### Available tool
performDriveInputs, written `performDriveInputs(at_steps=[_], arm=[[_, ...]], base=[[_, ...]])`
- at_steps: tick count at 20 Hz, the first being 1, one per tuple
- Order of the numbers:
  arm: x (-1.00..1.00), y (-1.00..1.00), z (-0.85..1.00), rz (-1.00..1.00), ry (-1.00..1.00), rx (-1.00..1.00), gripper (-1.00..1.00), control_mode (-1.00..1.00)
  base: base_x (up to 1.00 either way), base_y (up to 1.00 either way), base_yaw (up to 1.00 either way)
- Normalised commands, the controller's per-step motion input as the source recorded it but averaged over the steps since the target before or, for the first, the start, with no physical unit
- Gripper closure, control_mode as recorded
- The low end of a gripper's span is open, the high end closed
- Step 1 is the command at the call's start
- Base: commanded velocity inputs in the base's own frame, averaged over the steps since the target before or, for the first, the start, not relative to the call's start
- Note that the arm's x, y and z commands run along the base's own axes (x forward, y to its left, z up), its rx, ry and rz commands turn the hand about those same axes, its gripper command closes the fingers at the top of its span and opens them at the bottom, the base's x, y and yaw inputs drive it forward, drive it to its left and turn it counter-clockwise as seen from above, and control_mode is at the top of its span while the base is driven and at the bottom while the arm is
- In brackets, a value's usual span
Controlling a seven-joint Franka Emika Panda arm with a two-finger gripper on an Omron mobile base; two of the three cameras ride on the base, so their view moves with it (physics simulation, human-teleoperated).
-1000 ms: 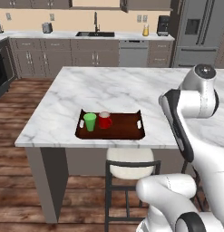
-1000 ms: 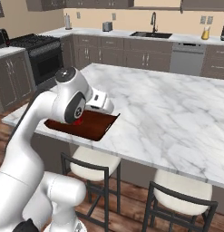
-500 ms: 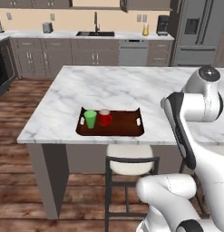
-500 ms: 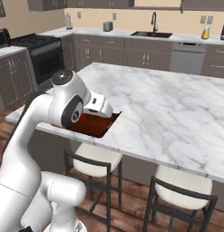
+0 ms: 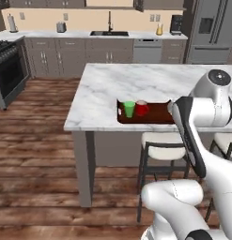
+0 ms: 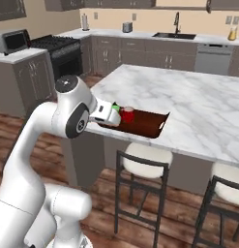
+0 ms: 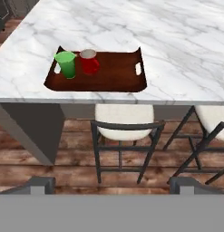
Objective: There is a tray on the dining counter. Grab the cup, mug, and pitcher and place them on the tray. The pitcher may be placed next to the tray if it cannot fit the tray.
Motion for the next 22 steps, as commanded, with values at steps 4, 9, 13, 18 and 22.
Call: performDriveInputs(at_steps=[4,9,13,18,22], arm=[[0.0,0.0,0.0,0.0,0.0,0.0,-1.0,1.0],[0.0,0.0,0.0,0.0,0.0,0.0,-1.0,1.0],[0.0,0.0,0.0,0.0,0.0,0.0,-1.0,1.0],[0.0,0.0,0.0,0.0,0.0,0.0,-1.0,1.0],[0.0,0.0,0.0,0.0,0.0,0.0,-1.0,1.0]], base=[[0.32,1.0,-0.05],[0.5,1.0,-0.06],[0.56,1.0,-0.06],[0.49,1.0,-0.06],[0.58,1.0,-0.09]])
